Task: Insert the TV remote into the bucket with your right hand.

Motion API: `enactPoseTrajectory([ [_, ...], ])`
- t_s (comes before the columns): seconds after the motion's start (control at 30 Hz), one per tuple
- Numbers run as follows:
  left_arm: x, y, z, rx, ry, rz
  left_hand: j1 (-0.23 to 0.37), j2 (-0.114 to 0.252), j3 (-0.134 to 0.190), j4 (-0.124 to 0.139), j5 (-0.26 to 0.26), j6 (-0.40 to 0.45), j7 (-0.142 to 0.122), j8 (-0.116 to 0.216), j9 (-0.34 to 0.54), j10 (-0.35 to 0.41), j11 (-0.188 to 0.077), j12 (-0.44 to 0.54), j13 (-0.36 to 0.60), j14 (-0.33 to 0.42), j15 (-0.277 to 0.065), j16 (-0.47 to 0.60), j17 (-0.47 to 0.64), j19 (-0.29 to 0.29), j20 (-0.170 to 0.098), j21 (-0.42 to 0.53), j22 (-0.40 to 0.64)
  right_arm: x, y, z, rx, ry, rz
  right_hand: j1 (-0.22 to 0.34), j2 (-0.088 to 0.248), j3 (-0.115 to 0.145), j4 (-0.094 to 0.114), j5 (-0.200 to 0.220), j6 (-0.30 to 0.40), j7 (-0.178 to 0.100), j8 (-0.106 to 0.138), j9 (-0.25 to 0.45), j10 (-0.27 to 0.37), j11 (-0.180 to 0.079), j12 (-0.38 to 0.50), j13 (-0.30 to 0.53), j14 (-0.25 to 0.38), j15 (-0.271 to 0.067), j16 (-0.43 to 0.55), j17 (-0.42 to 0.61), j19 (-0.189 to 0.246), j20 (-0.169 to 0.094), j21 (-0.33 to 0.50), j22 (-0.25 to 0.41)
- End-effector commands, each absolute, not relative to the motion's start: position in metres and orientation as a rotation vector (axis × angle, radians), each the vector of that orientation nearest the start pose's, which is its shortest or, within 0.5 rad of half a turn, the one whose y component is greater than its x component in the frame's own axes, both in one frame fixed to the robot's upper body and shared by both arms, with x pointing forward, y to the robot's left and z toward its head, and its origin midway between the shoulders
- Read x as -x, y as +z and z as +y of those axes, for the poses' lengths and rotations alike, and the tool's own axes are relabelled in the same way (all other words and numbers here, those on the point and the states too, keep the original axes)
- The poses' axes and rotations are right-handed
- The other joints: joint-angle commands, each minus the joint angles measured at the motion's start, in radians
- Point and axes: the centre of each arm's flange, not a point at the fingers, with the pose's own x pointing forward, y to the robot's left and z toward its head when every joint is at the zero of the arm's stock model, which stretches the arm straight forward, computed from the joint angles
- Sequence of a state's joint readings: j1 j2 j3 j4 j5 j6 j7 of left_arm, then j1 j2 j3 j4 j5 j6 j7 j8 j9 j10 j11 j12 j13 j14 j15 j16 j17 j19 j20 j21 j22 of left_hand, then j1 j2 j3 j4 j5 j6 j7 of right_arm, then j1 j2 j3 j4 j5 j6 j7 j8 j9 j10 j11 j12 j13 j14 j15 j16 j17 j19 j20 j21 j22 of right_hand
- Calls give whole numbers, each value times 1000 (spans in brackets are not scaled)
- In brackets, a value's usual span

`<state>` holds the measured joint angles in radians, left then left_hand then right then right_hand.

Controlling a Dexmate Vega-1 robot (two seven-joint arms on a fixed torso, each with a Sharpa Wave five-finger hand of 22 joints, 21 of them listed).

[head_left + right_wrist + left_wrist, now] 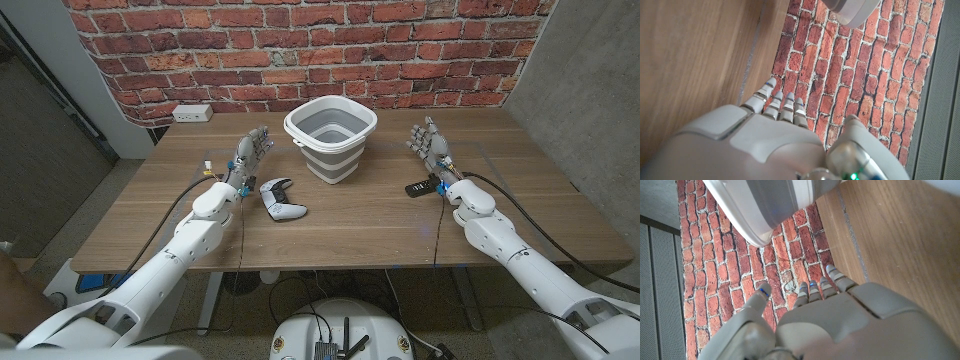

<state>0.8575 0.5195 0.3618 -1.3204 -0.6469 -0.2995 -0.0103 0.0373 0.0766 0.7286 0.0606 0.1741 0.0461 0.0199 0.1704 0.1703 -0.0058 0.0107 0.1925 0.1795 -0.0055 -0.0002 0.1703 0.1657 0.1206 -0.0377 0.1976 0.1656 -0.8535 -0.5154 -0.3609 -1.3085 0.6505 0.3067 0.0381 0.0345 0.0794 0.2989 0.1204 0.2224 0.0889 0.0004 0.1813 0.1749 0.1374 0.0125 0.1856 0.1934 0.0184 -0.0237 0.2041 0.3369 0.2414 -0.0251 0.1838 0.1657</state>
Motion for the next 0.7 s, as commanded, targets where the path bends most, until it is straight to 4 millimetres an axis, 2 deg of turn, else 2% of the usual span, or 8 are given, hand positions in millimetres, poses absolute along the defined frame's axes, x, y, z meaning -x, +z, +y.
enactPoseTrajectory([
  [0.03,-636,-35,296,56,-176,-618,2,72,6,1,4,1,-1,5,5,-11,-3,5,3,-11,-3,4,4,8,-47,3,5,-639,-32,-301,-54,201,-640,2,40,6,3,5,16,-1,6,4,10,-3,10,4,0,-24,8,2,6,-9,2,3],
  [0.43,-621,-30,295,35,-128,-638,1,71,6,-1,4,-1,5,7,5,-13,-4,3,3,-13,-5,5,5,5,-47,1,5,-635,-26,-311,18,197,-653,2,41,10,5,10,32,-6,12,3,27,-11,15,1,17,-34,11,-6,17,-22,7,2],
  [0.7,-615,-32,299,24,-107,-628,7,77,10,-8,4,-6,12,7,6,-15,-3,3,2,-14,-2,4,3,4,-46,-1,5,-637,-19,-310,76,199,-656,6,42,15,2,13,42,-8,14,3,36,-14,17,0,29,-39,12,-13,32,-23,11,2],
])
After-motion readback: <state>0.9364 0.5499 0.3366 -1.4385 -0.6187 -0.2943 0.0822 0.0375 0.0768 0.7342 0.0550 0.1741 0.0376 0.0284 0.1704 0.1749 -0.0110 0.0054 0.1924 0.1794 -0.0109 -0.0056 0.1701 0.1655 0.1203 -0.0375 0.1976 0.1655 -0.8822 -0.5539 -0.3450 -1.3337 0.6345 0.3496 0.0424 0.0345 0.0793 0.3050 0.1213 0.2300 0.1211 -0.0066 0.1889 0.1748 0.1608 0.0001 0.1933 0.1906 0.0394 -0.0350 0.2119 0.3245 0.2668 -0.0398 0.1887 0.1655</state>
